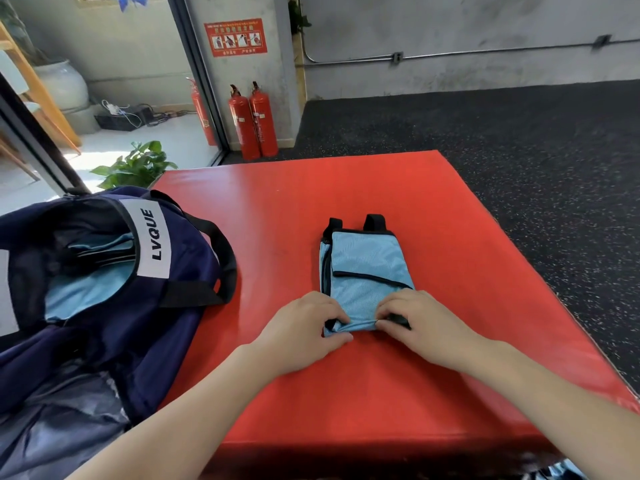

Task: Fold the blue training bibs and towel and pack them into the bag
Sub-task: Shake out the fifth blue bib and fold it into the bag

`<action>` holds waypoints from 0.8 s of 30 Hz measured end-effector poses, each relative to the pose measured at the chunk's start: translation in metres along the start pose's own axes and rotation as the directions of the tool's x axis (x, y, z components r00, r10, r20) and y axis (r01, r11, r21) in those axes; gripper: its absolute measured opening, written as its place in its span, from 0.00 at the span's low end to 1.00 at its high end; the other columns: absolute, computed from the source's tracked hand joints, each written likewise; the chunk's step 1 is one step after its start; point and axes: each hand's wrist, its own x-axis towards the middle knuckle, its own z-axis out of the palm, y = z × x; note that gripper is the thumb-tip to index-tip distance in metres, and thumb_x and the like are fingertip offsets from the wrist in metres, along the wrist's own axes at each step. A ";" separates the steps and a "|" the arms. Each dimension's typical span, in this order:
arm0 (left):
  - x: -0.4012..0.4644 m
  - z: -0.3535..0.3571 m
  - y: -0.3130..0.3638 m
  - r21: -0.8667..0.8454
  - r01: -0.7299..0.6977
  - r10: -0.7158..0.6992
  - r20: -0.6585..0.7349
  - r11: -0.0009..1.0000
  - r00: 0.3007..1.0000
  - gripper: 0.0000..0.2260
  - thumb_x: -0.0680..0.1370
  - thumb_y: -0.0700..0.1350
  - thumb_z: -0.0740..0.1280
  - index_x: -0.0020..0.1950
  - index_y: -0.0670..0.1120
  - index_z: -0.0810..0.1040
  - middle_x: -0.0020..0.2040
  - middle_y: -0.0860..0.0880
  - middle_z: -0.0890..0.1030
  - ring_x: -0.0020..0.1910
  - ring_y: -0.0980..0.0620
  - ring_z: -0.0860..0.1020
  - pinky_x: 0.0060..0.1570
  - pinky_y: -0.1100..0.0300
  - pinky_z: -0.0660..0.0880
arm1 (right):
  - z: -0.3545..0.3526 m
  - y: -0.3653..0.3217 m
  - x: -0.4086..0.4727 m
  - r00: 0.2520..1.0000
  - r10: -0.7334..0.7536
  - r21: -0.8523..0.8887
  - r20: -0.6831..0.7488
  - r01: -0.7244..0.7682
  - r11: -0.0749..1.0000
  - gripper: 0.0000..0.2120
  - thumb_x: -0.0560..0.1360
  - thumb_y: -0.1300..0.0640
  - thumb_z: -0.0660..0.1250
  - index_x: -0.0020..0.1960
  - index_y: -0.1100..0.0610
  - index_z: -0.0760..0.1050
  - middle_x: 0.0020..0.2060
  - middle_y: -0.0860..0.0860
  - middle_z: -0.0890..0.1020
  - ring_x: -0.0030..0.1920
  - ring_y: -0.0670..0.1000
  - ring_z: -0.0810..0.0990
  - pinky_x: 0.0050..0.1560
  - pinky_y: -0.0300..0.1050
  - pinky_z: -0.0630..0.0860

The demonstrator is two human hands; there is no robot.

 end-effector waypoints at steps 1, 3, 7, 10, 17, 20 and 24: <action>0.000 0.000 0.001 0.000 0.007 -0.007 -0.014 1.000 1.000 0.08 0.77 0.54 0.70 0.51 0.51 0.83 0.47 0.57 0.81 0.51 0.61 0.75 0.52 0.58 0.75 | 0.000 0.000 0.000 1.000 0.005 0.015 -0.012 -0.005 1.000 0.13 0.77 0.39 0.61 0.49 0.45 0.79 0.48 0.39 0.80 0.53 0.42 0.77 0.58 0.51 0.74; 0.001 -0.001 0.003 -0.005 0.027 -0.027 -0.025 1.000 0.999 0.07 0.79 0.51 0.68 0.48 0.49 0.82 0.43 0.55 0.81 0.46 0.58 0.75 0.49 0.56 0.74 | -0.001 -0.002 -0.001 0.999 0.013 0.021 -0.052 -0.012 1.000 0.13 0.76 0.36 0.61 0.48 0.44 0.77 0.49 0.37 0.79 0.55 0.41 0.74 0.60 0.49 0.72; 0.001 -0.003 0.006 -0.087 0.074 -0.079 -0.057 0.994 0.995 0.04 0.80 0.50 0.68 0.50 0.52 0.81 0.45 0.58 0.79 0.43 0.59 0.74 0.46 0.63 0.72 | -0.007 -0.002 -0.007 0.998 0.043 -0.081 -0.045 -0.046 0.996 0.15 0.69 0.34 0.66 0.49 0.41 0.72 0.62 0.37 0.71 0.66 0.41 0.65 0.66 0.43 0.61; -0.002 -0.004 0.007 -0.141 0.092 -0.103 -0.080 0.986 0.991 0.02 0.80 0.50 0.67 0.50 0.54 0.78 0.45 0.58 0.78 0.45 0.57 0.75 0.46 0.64 0.71 | -0.016 0.000 -0.008 0.996 0.089 -0.041 -0.021 -0.090 0.995 0.09 0.68 0.43 0.66 0.46 0.41 0.69 0.63 0.39 0.73 0.63 0.44 0.72 0.63 0.43 0.68; -0.004 -0.009 0.016 -0.278 0.178 -0.217 -0.115 0.944 0.969 0.06 0.80 0.52 0.68 0.44 0.54 0.78 0.37 0.54 0.78 0.37 0.57 0.74 0.39 0.63 0.70 | -0.038 -0.005 -0.012 0.976 0.216 0.299 -0.018 -0.200 0.933 0.04 0.71 0.52 0.70 0.42 0.46 0.75 0.36 0.45 0.82 0.35 0.45 0.78 0.42 0.51 0.76; -0.005 -0.012 0.022 -0.404 0.186 -0.265 -0.149 0.896 0.953 0.08 0.79 0.51 0.69 0.41 0.52 0.78 0.35 0.49 0.78 0.33 0.57 0.72 0.35 0.59 0.69 | -0.043 -0.003 -0.012 0.968 0.249 0.410 0.018 -0.234 0.882 0.07 0.75 0.57 0.72 0.41 0.50 0.76 0.32 0.45 0.80 0.33 0.43 0.73 0.39 0.47 0.71; -0.007 -0.014 0.032 -0.474 0.133 -0.247 -0.188 0.871 0.951 0.09 0.79 0.52 0.69 0.42 0.50 0.78 0.36 0.47 0.80 0.37 0.46 0.76 0.39 0.52 0.72 | -0.046 -0.002 -0.011 0.966 0.250 0.539 0.070 -0.248 0.805 0.07 0.77 0.59 0.71 0.41 0.55 0.76 0.29 0.45 0.74 0.33 0.46 0.67 0.35 0.42 0.63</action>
